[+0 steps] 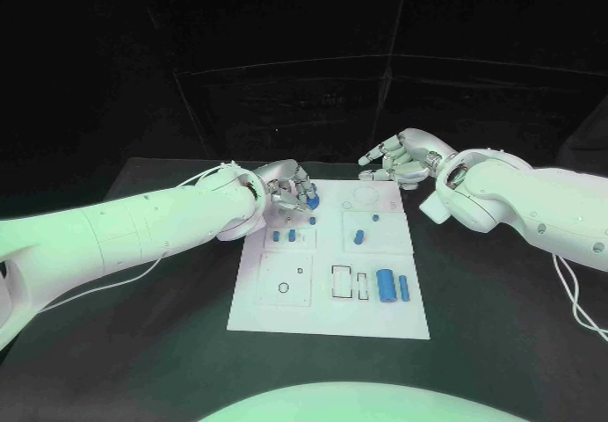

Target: Assemble the parts on the task board

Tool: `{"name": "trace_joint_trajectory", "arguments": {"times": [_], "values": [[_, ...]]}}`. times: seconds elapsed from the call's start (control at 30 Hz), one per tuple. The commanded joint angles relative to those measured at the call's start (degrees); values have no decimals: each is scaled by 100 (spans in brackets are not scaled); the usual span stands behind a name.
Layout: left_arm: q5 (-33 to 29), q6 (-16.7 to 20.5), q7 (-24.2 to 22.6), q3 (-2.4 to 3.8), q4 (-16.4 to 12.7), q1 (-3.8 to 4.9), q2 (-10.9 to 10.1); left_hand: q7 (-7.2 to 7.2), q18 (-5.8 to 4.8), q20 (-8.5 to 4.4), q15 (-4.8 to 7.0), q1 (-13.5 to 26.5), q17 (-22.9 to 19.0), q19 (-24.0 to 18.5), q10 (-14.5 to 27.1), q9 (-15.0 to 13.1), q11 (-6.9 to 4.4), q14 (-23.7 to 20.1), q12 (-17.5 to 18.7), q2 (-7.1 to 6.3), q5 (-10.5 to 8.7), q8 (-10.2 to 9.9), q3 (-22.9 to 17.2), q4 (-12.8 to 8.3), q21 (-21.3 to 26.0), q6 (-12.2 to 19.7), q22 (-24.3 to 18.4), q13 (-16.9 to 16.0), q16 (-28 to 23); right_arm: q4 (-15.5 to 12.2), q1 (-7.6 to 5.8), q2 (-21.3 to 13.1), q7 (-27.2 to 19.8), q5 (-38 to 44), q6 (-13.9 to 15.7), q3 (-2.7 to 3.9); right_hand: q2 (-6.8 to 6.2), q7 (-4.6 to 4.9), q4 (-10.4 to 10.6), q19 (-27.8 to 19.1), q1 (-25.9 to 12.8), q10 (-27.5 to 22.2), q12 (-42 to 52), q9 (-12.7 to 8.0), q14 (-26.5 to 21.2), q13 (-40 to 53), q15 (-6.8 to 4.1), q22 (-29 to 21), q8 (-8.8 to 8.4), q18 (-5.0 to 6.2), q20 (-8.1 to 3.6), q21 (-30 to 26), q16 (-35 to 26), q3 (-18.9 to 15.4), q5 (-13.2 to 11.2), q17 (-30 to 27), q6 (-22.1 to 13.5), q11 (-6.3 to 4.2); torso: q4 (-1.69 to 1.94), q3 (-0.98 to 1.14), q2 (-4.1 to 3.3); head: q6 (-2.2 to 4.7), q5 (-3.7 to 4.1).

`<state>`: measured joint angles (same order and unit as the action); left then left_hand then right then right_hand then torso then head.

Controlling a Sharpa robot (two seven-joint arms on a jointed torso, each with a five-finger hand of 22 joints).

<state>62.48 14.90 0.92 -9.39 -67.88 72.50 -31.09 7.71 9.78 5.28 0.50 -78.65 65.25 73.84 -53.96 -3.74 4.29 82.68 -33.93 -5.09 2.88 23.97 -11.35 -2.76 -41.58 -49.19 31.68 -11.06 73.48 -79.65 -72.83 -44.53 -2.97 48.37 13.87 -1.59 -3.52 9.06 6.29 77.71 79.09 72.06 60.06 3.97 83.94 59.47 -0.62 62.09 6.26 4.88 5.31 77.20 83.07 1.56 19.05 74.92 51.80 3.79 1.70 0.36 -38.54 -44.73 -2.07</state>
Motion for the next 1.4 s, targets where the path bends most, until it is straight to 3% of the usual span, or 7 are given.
{"name": "trace_joint_trajectory", "arguments": {"times": [0.03,0.23,0.43,0.8,1.27,1.4], "values": [[705,-259,-35,-3,79,9,78,4,-32,-18,13,47,280,190,41,-2,-29,120,8,-40,4,-69,3,-39,-425,-72,444,45,262,-4,-10,8,-44,7,-6,3,67,-2,9,-21,-11,-28,14,-2,334,-4,-7,-2,35,51,3,-10,-24,-2,37,359,-34,-1,8,0,2,3,11],[986,-448,103,-7,205,10,226,-33,-160,-47,40,94,498,502,37,-11,-53,247,63,-38,-1,-154,-5,-84,-1211,-226,1308,152,492,3,-10,25,-47,7,8,3,67,-2,9,-21,-11,-28,14,-2,334,-4,-7,-2,35,51,3,-10,-24,-2,37,359,-34,-1,3,-1,3,4,18],[1093,-662,187,-18,226,9,304,-53,-231,-65,59,140,447,648,-1,-9,-66,288,126,-45,-1,-226,0,-109,-1624,-315,1775,235,505,10,-10,37,-50,7,26,3,67,-2,9,-21,-11,-28,14,-2,334,-4,-7,-2,35,51,3,-10,-24,-2,37,359,-34,-1,11,0,3,-6,38],[1167,-849,461,-41,261,0,433,-45,-263,-67,54,186,387,701,-4,-8,-53,312,220,-25,-1,-290,3,-114,-1804,-391,1979,321,495,13,-10,48,-53,7,35,3,67,-2,9,-21,-11,-28,14,-2,334,-4,-7,-2,35,51,3,-10,-24,-2,37,359,-34,-1,9,2,4,-17,42],[1178,-914,650,-46,410,-25,540,-66,-269,-64,60,42,320,679,-187,-4,-65,329,485,206,-7,-463,-360,-240,-1906,-589,2108,551,502,4,-9,51,-53,8,32,3,73,-2,6,-21,-3,-28,18,-2,335,-3,-7,-3,36,51,3,-11,-22,4,53,365,-35,-2,14,-3,4,-1,58],[1178,-922,660,-46,454,-30,560,-60,-271,-60,55,57,298,668,-237,-4,-57,328,588,219,-4,-528,-498,-277,-1927,-640,2142,630,505,-3,-9,46,-52,10,32,3,73,-2,6,-21,-3,-28,18,-2,335,-3,-7,-3,36,51,3,-11,-22,4,53,365,-35,-2,7,5,5,-8,57]]}}
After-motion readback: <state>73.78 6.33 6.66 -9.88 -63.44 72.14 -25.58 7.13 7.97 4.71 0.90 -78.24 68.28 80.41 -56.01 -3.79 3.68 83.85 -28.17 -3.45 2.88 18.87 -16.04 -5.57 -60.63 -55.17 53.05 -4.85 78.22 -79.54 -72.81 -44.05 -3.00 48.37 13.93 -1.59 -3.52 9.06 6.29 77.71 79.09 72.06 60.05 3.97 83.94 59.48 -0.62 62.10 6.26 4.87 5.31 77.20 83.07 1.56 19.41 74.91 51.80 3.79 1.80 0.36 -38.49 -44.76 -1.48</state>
